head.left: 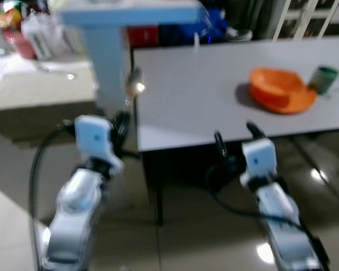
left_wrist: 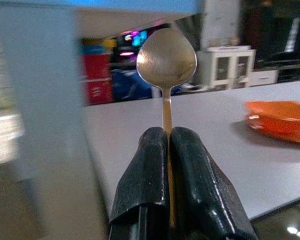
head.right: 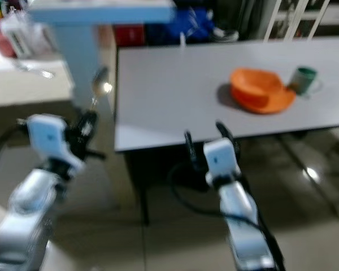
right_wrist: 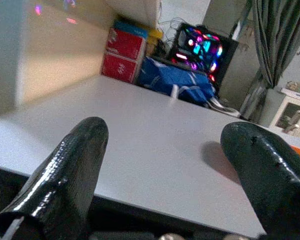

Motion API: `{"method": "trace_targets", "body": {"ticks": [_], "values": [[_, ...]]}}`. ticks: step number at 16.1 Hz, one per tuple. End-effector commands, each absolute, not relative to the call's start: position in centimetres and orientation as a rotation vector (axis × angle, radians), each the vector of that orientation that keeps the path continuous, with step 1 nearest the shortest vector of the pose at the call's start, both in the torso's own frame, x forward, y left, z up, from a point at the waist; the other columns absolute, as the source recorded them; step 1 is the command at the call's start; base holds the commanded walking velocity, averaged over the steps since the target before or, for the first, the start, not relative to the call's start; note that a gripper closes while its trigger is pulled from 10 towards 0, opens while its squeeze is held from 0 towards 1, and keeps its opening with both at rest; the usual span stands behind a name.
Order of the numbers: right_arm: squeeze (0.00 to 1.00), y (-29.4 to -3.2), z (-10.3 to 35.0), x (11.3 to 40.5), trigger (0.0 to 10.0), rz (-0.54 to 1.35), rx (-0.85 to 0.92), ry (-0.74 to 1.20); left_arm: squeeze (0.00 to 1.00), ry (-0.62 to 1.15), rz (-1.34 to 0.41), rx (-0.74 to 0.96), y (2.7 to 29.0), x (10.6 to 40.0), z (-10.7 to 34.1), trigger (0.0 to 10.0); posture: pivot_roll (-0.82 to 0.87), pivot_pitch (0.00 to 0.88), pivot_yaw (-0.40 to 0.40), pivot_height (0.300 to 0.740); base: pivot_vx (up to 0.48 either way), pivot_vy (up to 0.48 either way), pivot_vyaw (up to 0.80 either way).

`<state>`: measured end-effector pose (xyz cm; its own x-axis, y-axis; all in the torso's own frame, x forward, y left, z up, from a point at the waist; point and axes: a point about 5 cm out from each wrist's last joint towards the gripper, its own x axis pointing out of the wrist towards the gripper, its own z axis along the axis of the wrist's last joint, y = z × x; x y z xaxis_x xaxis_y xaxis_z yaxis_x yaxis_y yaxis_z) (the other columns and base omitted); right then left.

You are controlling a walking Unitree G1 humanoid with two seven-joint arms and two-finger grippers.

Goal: Setting the table

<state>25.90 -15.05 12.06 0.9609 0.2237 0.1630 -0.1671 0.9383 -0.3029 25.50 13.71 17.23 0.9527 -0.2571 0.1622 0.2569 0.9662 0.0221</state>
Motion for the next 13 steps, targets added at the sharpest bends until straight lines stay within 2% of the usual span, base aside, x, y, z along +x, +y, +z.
{"method": "trace_targets", "body": {"ticks": [1,7,8,11,13], "values": [[0.0,-14.7,12.5,26.0,10.0,0.202,-0.279,-0.222,0.0,-0.183,-0.241,0.029,14.2,25.8,17.8,0.0,-0.07,0.0,0.058,0.74,0.307,-0.364,0.0],[0.0,-14.5,12.6,25.9,10.0,0.21,-0.272,-0.228,0.0,-0.161,-0.202,0.02,14.1,26.5,17.6,0.0,-0.07,0.0,0.062,0.74,0.386,-0.277,0.0],[0.0,-14.4,12.6,25.9,10.0,0.21,-0.282,-0.229,0.0,-0.158,-0.199,0.017,14.0,26.6,17.5,0.0,-0.08,0.0,0.063,0.74,0.42,0.0,0.0],[0.0,-14.4,12.6,25.9,10.0,0.211,-0.273,-0.229,0.0,-0.16,-0.197,0.022,13.8,26.8,17.6,0.0,-0.08,0.0,0.063,0.74,0.424,0.0,0.73],[0.0,-14.4,12.7,25.9,10.0,0.202,-0.271,-0.232,0.0,-0.161,-0.202,0.026,13.7,26.8,17.6,0.0,-0.08,0.0,0.065,0.74,0.424,0.0,0.0]]}}
